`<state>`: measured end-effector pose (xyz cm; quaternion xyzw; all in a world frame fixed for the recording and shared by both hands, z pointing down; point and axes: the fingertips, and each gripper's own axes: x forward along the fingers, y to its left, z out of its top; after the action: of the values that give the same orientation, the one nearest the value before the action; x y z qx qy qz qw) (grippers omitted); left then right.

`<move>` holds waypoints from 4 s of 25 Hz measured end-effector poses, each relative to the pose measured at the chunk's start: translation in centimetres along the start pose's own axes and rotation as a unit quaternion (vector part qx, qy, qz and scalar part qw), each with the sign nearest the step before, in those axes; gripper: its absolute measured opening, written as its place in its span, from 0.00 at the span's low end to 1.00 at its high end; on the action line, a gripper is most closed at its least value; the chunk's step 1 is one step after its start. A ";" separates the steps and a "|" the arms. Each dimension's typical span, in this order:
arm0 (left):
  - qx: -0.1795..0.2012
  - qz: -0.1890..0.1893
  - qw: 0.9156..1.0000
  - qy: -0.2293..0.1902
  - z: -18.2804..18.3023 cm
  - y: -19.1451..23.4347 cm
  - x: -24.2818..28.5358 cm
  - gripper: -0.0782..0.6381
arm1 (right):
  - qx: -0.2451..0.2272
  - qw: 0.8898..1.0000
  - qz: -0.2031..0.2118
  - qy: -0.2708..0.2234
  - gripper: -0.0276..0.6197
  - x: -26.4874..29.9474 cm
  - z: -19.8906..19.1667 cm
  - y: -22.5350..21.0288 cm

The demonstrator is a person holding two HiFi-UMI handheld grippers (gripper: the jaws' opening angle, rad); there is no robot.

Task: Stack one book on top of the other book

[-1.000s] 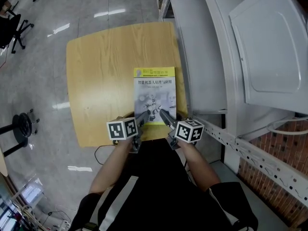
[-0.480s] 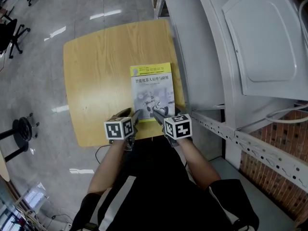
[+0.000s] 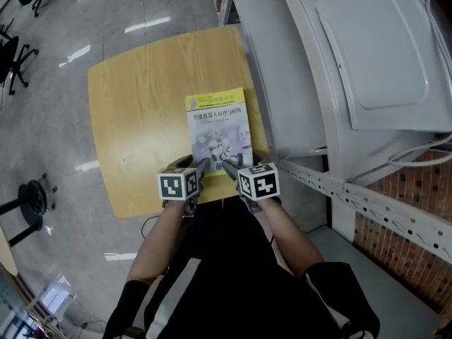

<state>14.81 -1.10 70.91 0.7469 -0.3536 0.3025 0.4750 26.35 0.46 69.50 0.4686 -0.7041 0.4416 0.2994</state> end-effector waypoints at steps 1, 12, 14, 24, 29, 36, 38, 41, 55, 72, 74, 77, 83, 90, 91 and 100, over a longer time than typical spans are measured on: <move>0.001 0.001 1.000 0.002 -0.1 0.0 0.1 0.43 | -0.015 1.000 -0.019 -0.004 0.64 -0.4 0.0 -0.7; -0.006 -0.025 1.000 0.001 -0.2 0.0 0.2 0.43 | 0.045 0.998 -0.025 -0.024 0.62 -0.2 -1.1 -3.0; -0.004 -0.026 1.000 -0.003 -0.1 -0.1 0.1 0.43 | 0.052 0.998 -0.019 -0.028 0.63 0.3 -1.3 -2.3; 0.034 0.003 0.999 -0.026 -0.3 -0.9 -0.2 0.49 | 0.031 0.999 -0.017 -0.019 0.58 0.5 -1.4 -1.3; 0.021 0.008 0.999 -0.041 -0.6 -0.9 -0.2 0.49 | 0.030 0.999 -0.010 -0.022 0.59 0.5 -1.4 -1.3; -0.021 0.012 0.997 -0.070 -0.3 -0.9 -0.4 0.48 | 0.002 1.000 0.011 -0.017 0.59 0.3 -1.6 -1.2; -0.029 0.009 0.997 -0.072 -0.8 -1.2 -0.6 0.48 | -0.005 1.000 0.020 -0.017 0.57 -0.1 -1.8 -1.5; -0.037 0.002 0.996 -0.075 -2.0 -1.7 -0.8 0.48 | -0.013 0.999 0.035 -0.014 0.53 -0.6 -2.4 -1.9; -0.099 -0.002 0.990 -0.097 -6.0 -3.6 -1.2 0.48 | -0.033 0.998 0.059 0.006 0.52 -2.8 -6.5 -2.4; -0.123 0.023 0.983 -0.133 -7.3 -3.1 -1.4 0.48 | -0.047 0.995 0.082 0.009 0.49 -2.8 -7.9 -1.5; -0.130 0.022 0.981 -0.141 -7.8 -3.3 -1.8 0.48 | -0.033 0.996 0.085 0.003 0.47 -3.2 -8.2 -1.7; -0.143 0.022 0.973 -0.179 -8.1 -3.8 -3.3 0.48 | -0.029 0.996 0.086 -0.028 0.44 -5.1 -8.3 -2.2; -0.055 0.046 0.961 -0.268 -5.1 -6.0 -7.4 0.48 | -0.086 0.984 0.089 -0.127 0.25 -9.8 -5.6 -1.1; 0.028 0.029 0.929 -0.369 -2.6 -10.3 -14.9 0.30 | -0.116 0.960 0.081 -0.240 0.10 -15.8 -3.7 0.1; 0.035 0.024 0.925 -0.377 -2.7 -10.7 -16.0 0.30 | -0.115 0.957 0.080 -0.253 0.08 -16.5 -3.5 0.4; 0.143 0.040 0.872 -0.466 -7.2 -11.8 -27.0 0.12 | -0.127 0.928 0.073 -0.343 0.05 -24.0 -5.4 5.1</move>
<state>8.26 15.61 46.40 0.8460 -0.5168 -0.0147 0.1303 30.83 15.70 50.05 0.4968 -0.8462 0.1819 0.0632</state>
